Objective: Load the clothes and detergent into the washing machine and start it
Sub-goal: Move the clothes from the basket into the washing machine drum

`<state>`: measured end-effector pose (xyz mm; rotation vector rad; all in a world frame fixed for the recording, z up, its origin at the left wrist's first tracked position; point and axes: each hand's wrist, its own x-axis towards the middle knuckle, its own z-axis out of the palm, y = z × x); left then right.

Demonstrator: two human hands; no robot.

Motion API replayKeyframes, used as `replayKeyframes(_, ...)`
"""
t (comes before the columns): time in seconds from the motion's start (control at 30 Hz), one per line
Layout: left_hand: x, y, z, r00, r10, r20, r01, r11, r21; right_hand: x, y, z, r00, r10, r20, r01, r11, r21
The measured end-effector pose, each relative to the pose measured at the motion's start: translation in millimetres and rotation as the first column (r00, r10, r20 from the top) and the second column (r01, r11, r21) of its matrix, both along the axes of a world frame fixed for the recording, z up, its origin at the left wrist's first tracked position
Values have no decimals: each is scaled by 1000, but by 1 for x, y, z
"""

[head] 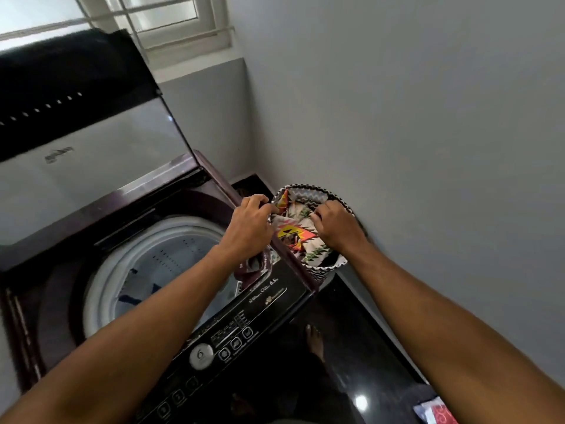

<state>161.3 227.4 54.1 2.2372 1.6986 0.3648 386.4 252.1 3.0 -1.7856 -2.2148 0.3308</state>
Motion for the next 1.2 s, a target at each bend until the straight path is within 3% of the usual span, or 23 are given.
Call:
replayKeyframes(0.5, 46, 97, -64, 971, -24, -237, -14, 987, -157, 73, 68, -89, 999, 31, 37, -23, 978, -209)
replayKeyframes(0.67, 61, 118, -88, 970, -33, -240, -34, 963, -269, 71, 86, -111, 998, 61, 31, -52, 970, -238)
replayKeyframes(0.87, 80, 139, -117, 968, -46, -245, -23, 961, -274, 61, 99, -150, 989, 119, 82, -87, 943, -322)
replayKeyframes(1.1, 85, 145, -149, 951, -66, -301, -52, 928, -368, 50, 99, -196, 964, 138, 229, -14, 882, -472)
replayKeyframes(1.2, 83, 147, -157, 954, -58, -293, -58, 926, -372, 43, 99, -209, 968, 126, 215, 24, 813, -582)
